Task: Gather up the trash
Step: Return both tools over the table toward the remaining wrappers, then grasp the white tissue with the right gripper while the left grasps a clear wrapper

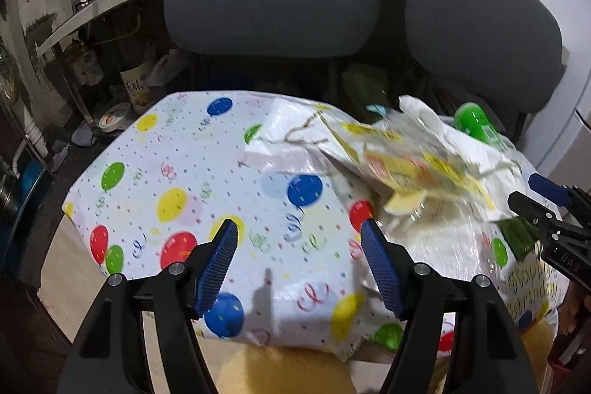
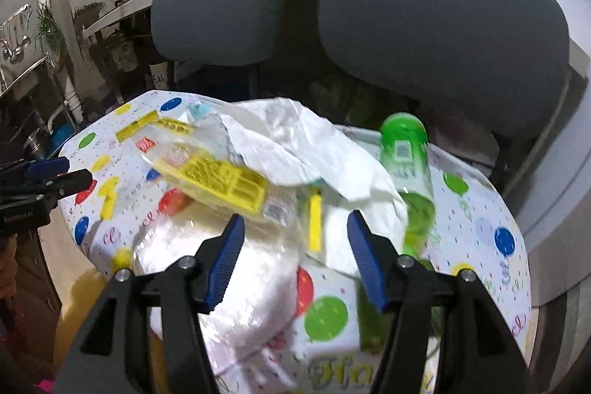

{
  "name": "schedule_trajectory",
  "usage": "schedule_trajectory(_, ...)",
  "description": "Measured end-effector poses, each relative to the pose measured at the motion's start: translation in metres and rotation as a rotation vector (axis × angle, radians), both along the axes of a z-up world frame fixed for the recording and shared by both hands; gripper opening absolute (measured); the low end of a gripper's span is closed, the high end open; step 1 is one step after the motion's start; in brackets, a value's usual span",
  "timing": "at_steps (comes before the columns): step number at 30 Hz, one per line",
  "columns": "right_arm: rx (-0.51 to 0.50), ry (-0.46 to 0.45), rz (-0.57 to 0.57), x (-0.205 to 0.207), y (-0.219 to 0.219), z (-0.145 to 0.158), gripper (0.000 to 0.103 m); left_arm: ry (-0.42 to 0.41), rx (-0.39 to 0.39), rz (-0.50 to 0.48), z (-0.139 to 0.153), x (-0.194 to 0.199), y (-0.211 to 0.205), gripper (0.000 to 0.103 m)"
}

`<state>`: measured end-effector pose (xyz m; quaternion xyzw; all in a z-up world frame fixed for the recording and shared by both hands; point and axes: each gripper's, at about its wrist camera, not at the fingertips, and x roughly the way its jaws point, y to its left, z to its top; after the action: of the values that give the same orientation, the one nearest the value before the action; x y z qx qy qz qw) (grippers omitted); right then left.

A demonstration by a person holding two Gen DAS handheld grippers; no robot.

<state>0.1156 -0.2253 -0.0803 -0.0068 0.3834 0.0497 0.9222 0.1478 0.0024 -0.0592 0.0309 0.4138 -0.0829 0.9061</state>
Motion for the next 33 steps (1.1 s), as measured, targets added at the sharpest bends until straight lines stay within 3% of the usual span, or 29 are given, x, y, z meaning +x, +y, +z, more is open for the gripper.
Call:
schedule_trajectory(4, -0.023, -0.016, 0.002, 0.017, 0.010, 0.010, 0.057, -0.020, 0.001, 0.014, 0.006, 0.009, 0.005, 0.070)
schedule_trajectory(12, 0.043, -0.027, 0.023, 0.076, 0.031, 0.019, 0.061, -0.051, -0.005, 0.030, 0.013, 0.027, 0.012, 0.070)
schedule_trajectory(22, 0.033, 0.069, -0.009, 0.140, 0.055, -0.007, 0.062, -0.031, -0.006, 0.066, 0.005, 0.043, 0.028, 0.070)
schedule_trajectory(24, 0.048, 0.096, -0.013, 0.142, 0.054, -0.014, 0.052, -0.027, -0.007, 0.066, 0.003, 0.044, 0.029, 0.070)
schedule_trajectory(26, 0.073, 0.126, -0.006, 0.141, 0.052, -0.018, 0.022, -0.023, -0.010, 0.063, 0.003, 0.043, 0.029, 0.070)
schedule_trajectory(27, 0.078, 0.129, -0.006, 0.139, 0.051, -0.018, 0.015, -0.025, -0.012, 0.060, 0.005, 0.042, 0.029, 0.070)
schedule_trajectory(29, 0.067, 0.110, -0.011, 0.131, 0.050, -0.012, 0.007, -0.035, -0.007, 0.055, 0.009, 0.038, 0.028, 0.070)
schedule_trajectory(33, 0.038, 0.032, -0.041, 0.106, 0.039, 0.012, 0.004, -0.050, -0.002, 0.049, 0.020, 0.029, 0.029, 0.070)
